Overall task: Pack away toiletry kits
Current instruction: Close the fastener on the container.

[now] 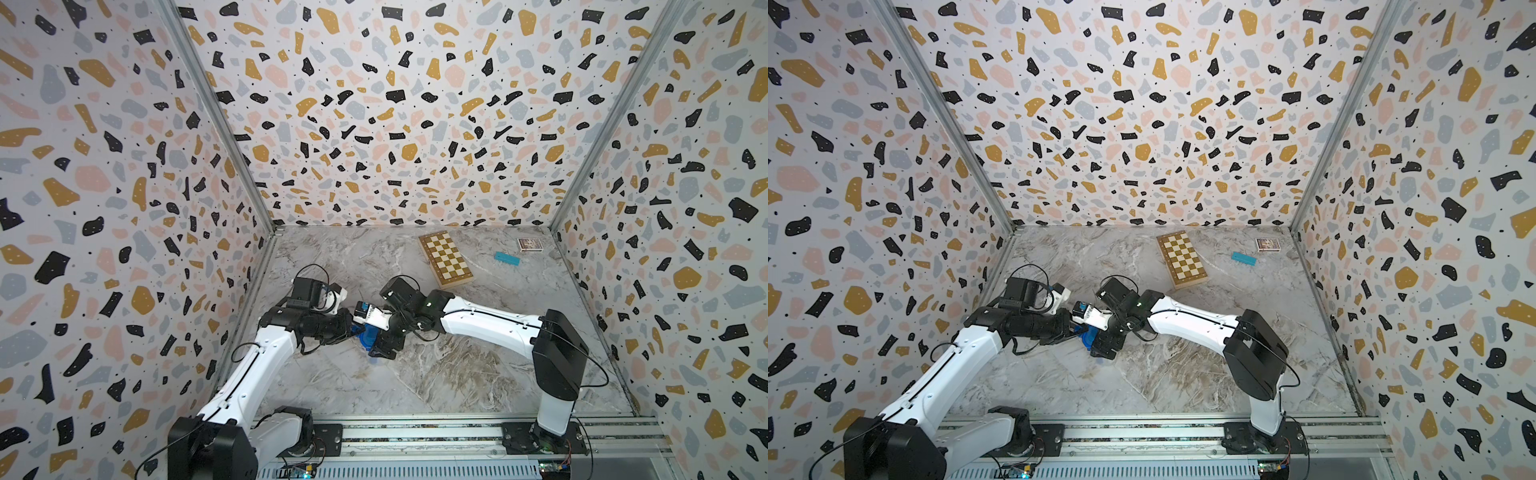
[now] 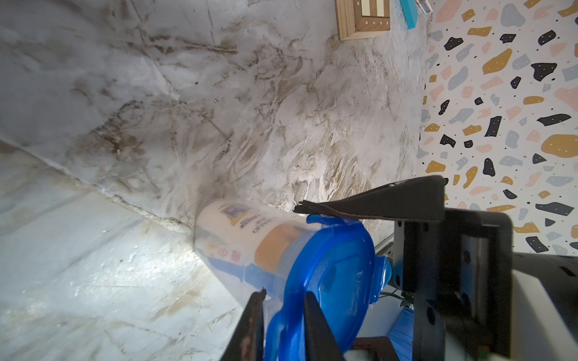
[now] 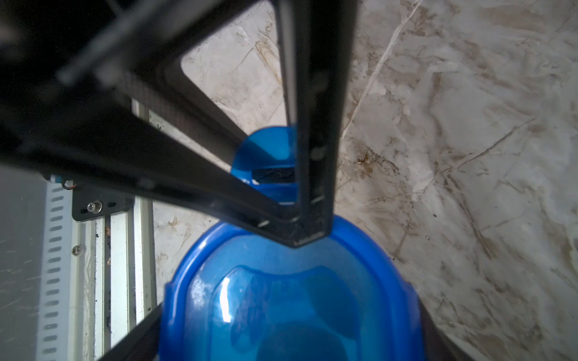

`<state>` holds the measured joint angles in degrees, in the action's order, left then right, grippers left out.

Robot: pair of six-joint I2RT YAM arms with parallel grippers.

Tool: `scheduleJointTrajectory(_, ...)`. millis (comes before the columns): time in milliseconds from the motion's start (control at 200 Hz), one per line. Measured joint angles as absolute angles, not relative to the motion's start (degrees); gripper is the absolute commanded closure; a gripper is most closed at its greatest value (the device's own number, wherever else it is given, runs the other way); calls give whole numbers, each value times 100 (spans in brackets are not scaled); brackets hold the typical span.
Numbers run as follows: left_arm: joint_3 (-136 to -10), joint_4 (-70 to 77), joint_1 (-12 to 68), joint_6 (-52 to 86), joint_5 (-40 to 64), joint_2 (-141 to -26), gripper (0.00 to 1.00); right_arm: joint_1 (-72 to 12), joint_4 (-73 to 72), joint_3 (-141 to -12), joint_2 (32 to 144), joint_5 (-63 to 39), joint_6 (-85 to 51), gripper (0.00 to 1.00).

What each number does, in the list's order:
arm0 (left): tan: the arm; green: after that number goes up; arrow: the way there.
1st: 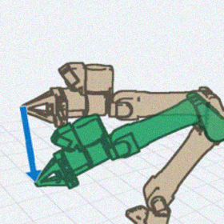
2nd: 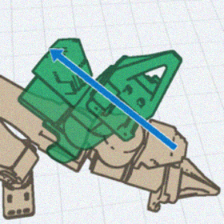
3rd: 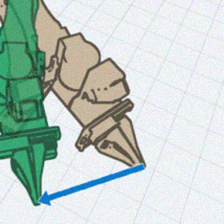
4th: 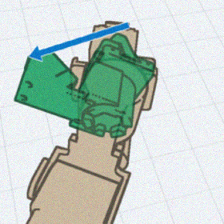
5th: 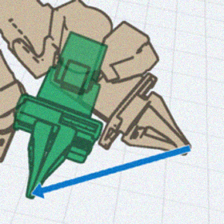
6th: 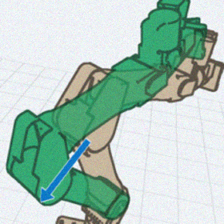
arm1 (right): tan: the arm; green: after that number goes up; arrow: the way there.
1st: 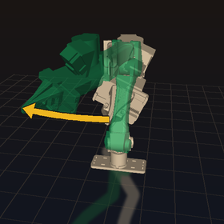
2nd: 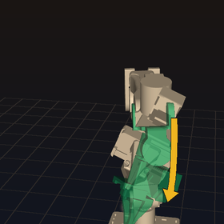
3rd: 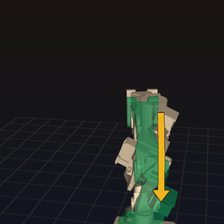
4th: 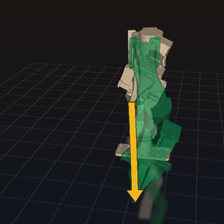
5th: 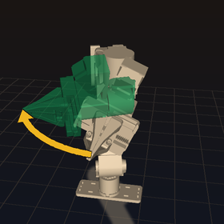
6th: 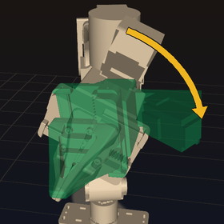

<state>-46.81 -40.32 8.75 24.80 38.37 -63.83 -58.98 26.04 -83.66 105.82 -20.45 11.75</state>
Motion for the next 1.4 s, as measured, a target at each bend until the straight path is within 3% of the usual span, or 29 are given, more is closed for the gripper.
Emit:
scheduleJointTrajectory(85,-4681,-4032,875,2480,3839,-6383,79,-5898,2617,-8374,10584,-2040,1175,4)
scheduleJointTrajectory(135,-4681,-4027,875,2482,3844,-6386,79,-5900,2617,-8374,10584,-2032,1188,0)
scheduleJointTrajectory(390,-4685,-4023,884,2480,3854,-6401,78,-5922,2585,-8326,10322,-1905,1013,0)
scheduleJointTrajectory(496,-4689,-4023,906,2469,3839,-6442,65,-5839,2375,-7983,9644,-1857,561,1)
scheduleJointTrajectory(606,-4689,-4097,913,2456,3739,-6488,44,-5642,2027,-7432,8628,-1868,-106,2)
scheduleJointTrajectory(706,-4709,-4209,913,2456,3640,-6501,33,-5406,1785,-7037,7996,-1796,-622,2)
scheduleJointTrajectory(921,-5299,-4641,917,2261,3277,-6676,26,-5229,1627,-6267,7749,-1428,-1385,1)
scheduleJointTrajectory(1111,-6176,-5153,932,1892,2311,-6416,24,-4635,1634,-5634,7185,-1236,-2134,1)
scheduleJointTrajectory(1276,-6646,-5365,1511,1638,1774,-5867,20,-4066,1498,-5295,6696,-1647,-2849,11)
scheduleJointTrajectory(1306,-6652,-5400,1728,1638,1710,-5804,18,-3970,1439,-5181,6632,-1828,-3009,12)
scheduleJointTrajectory(1346,-6652,-5474,1990,1656,1623,-5769,0,-3859,1374,-5041,6584,-2060,-3177,12)
scheduleJointTrajectory(1397,-6650,-5579,2307,1747,1544,-5791,1,-3743,1317,-4877,6571,-2333,-3354,12)
